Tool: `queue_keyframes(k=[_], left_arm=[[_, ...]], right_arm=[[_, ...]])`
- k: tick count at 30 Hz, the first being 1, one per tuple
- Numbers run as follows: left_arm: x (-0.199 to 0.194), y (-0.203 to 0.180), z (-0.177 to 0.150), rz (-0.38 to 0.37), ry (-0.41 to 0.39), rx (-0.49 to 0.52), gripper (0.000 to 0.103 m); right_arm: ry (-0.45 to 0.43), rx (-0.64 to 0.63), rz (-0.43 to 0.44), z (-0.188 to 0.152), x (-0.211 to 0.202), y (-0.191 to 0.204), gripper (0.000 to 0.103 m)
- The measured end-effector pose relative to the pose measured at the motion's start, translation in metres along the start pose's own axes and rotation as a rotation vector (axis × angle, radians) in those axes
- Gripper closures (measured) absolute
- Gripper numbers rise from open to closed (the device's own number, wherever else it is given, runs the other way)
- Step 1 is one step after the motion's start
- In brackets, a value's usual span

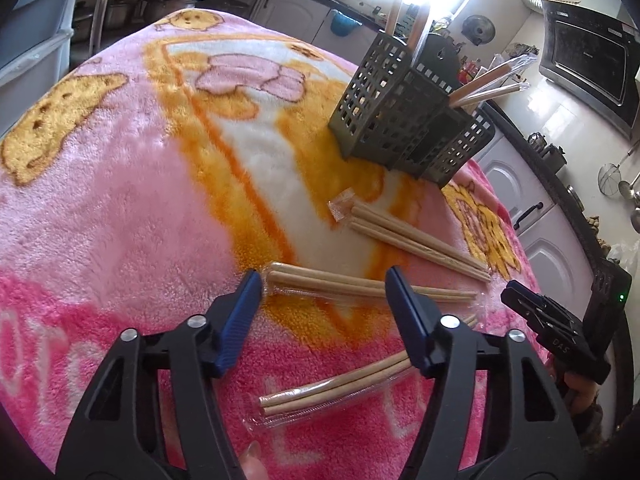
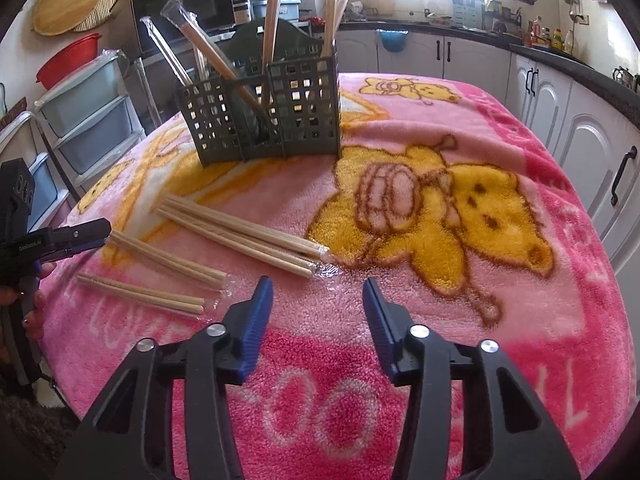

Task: Organize utensils
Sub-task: 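Grasp a chopstick with the left tool while the right tool grasps another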

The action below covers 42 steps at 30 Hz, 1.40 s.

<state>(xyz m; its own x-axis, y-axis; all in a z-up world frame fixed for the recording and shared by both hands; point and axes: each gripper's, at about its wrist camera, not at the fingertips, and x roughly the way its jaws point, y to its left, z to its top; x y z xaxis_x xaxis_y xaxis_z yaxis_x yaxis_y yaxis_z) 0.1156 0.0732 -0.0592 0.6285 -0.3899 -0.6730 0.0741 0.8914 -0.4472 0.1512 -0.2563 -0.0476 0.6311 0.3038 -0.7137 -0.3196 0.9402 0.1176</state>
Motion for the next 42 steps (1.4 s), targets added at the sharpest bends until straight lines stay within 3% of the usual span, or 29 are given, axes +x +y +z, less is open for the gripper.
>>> queue_keyframes(k=[21,27,30,42], left_arm=[[0.005,0.015,0.007,0.047,0.0,-0.013,0.084],[0.004,0.017,0.007,0.046,-0.004,-0.02,0.087],[0.003,0.017,0.006,0.046,-0.006,-0.021,0.088],[-0.002,0.022,0.007,0.048,-0.019,-0.03,0.1]], right_arm=[[0.058,-0.026,0.038,0.01,0.027,-0.006,0.067],[0.056,-0.024,0.032,0.009,0.027,-0.006,0.084],[0.05,-0.027,0.038,0.008,0.025,-0.007,0.098],[-0.015,-0.012,0.024,0.005,0.008,-0.003,0.1]])
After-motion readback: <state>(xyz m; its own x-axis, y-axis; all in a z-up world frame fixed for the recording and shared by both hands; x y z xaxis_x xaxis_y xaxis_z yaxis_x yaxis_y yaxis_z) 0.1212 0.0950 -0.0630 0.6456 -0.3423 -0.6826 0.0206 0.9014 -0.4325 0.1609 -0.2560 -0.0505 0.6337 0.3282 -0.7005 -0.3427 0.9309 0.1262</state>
